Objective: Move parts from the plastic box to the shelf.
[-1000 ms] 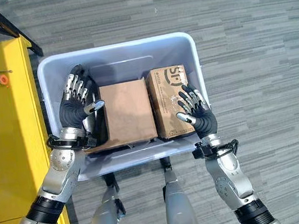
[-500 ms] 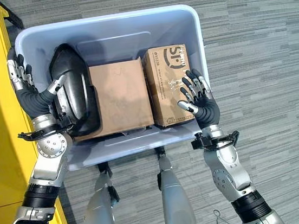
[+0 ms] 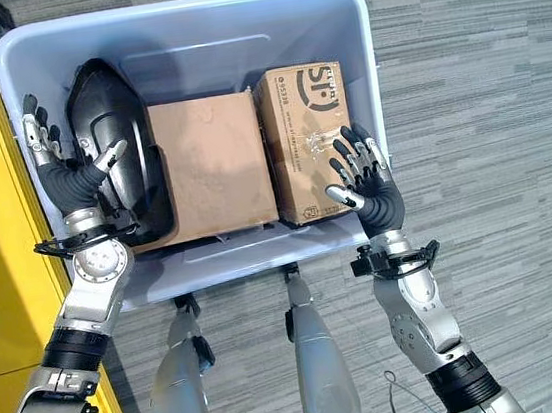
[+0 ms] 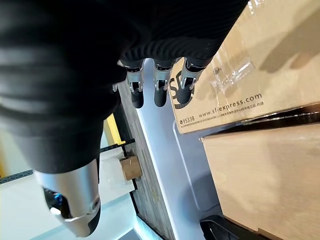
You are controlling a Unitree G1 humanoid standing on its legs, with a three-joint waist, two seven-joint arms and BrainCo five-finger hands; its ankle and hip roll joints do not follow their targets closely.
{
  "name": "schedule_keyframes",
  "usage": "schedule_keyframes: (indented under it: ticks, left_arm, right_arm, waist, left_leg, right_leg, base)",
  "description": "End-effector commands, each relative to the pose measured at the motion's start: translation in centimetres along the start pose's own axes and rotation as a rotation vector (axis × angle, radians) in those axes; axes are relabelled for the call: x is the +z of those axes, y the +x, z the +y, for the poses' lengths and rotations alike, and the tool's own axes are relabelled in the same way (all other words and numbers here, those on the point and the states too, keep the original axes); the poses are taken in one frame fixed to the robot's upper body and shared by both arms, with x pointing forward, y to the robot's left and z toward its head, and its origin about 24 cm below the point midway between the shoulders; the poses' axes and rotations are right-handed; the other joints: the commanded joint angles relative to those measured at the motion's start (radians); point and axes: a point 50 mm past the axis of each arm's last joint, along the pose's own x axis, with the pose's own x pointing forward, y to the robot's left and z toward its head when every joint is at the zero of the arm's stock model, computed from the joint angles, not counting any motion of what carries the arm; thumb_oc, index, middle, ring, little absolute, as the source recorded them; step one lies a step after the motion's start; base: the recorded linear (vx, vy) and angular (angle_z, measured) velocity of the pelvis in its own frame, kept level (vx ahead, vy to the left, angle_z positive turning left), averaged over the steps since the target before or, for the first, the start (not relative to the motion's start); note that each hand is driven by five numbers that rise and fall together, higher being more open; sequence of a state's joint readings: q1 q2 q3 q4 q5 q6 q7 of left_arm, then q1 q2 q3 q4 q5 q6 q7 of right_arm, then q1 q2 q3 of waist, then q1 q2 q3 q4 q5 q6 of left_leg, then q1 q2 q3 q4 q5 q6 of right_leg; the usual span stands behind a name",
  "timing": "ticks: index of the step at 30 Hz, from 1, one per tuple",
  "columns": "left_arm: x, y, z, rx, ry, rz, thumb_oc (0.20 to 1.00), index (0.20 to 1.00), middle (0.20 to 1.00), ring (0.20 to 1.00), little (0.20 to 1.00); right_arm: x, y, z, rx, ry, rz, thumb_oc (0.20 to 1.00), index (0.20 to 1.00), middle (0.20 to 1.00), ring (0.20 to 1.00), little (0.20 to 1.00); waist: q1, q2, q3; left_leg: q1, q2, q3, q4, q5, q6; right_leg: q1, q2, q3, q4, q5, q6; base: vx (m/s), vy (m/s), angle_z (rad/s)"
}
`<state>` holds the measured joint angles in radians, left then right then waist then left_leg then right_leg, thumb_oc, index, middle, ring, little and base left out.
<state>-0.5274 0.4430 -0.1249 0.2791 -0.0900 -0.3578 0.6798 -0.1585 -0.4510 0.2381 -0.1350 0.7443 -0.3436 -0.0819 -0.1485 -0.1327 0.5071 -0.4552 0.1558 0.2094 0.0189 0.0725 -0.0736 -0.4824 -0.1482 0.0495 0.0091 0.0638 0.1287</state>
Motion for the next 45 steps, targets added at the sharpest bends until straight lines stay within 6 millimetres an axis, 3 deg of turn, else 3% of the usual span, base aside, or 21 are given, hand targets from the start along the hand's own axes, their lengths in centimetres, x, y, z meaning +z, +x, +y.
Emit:
schedule_keyframes:
  ticks: [1,15,17,22,32,39,42,45]
  left_arm:
    - [0.6,1.2,1.0,0.065,-0.02,-0.041,1.0,1.0,1.0,1.0,1.0]
    - [-1.7,0.0,5.2,0.218,0.047,0.049,1.0,1.0,1.0,1.0,1.0]
    - [-2.1,-0.6,6.6,0.252,0.077,0.065,1.0,1.0,1.0,1.0,1.0]
    - [-2.3,-1.1,7.0,0.24,0.103,0.071,1.0,1.0,1.0,1.0,1.0]
    - [-2.8,-1.4,5.7,0.17,0.111,0.1,1.0,1.0,1.0,1.0,1.0]
    - [-1.9,-2.2,2.2,-0.099,0.194,0.023,1.0,1.0,1.0,1.0,1.0]
    - [-1.0,-2.9,-0.5,-0.33,0.294,-0.084,1.0,1.0,1.0,1.0,1.0]
    - [0.0,-3.2,-1.6,-0.434,0.376,-0.193,1.0,1.0,1.0,1.0,1.0]
  right_arm:
    - [2.5,0.1,-0.7,0.001,-0.024,-0.121,1.0,1.0,1.0,1.0,1.0]
    - [2.7,-0.3,-1.3,-0.011,-0.042,-0.116,1.0,1.0,1.0,1.0,1.0]
    - [2.9,-0.4,-1.4,-0.015,-0.044,-0.119,1.0,1.0,1.0,1.0,1.0]
    - [3.0,-0.3,-1.4,-0.011,-0.047,-0.124,1.0,1.0,1.0,1.0,1.0]
    - [3.1,-0.5,-1.4,-0.006,-0.058,-0.12,1.0,1.0,1.0,1.0,1.0]
    - [3.1,-0.7,-1.4,0.003,-0.055,-0.118,1.0,1.0,1.0,1.0,1.0]
    - [3.2,-0.8,-1.5,0.017,-0.05,-0.116,1.0,1.0,1.0,1.0,1.0]
    - [3.4,-0.9,-1.4,0.028,-0.052,-0.121,1.0,1.0,1.0,1.0,1.0]
  waist:
    - [0.015,-0.031,-0.049]
    - [0.029,-0.042,-0.056]
    - [0.035,-0.043,-0.055]
    - [0.042,-0.042,-0.052]
    - [0.038,-0.051,-0.054]
    - [0.035,-0.046,-0.062]
    - [0.03,-0.042,-0.067]
    - [0.029,-0.04,-0.066]
  left_leg:
    - [0.017,0.087,-0.045,0.076,0.021,-0.091]
    - [-0.037,0.084,-0.065,0.085,0.019,-0.089]
    - [-0.045,0.084,-0.071,0.084,0.019,-0.088]
    - [-0.057,0.079,-0.078,0.083,0.018,-0.087]
    - [-0.08,0.075,-0.083,0.087,0.014,-0.082]
    - [-0.076,0.074,-0.083,0.079,0.013,-0.08]
    - [-0.064,0.075,-0.078,0.07,0.011,-0.08]
    - [-0.055,0.075,-0.076,0.066,0.01,-0.08]
  right_leg:
    - [-0.069,-0.048,-0.019,0.049,0.133,0.051]
    - [-0.1,-0.042,-0.029,0.052,0.13,0.046]
    - [-0.101,-0.044,-0.033,0.05,0.128,0.046]
    - [-0.104,-0.046,-0.039,0.048,0.126,0.046]
    - [-0.118,-0.045,-0.04,0.044,0.129,0.043]
    - [-0.119,-0.044,-0.039,0.044,0.125,0.045]
    - [-0.117,-0.043,-0.034,0.044,0.123,0.049]
    - [-0.116,-0.042,-0.031,0.044,0.121,0.051]
  base:
    - [0.0,0.0,0.0]
    - [0.0,0.0,0.0]
    - [0.0,0.0,0.0]
    - [0.0,0.0,0.0]
    - [0.0,0.003,0.04]
    - [0.0,0.0,0.0]
    - [0.0,0.0,0.0]
    - [0.0,0.0,0.0]
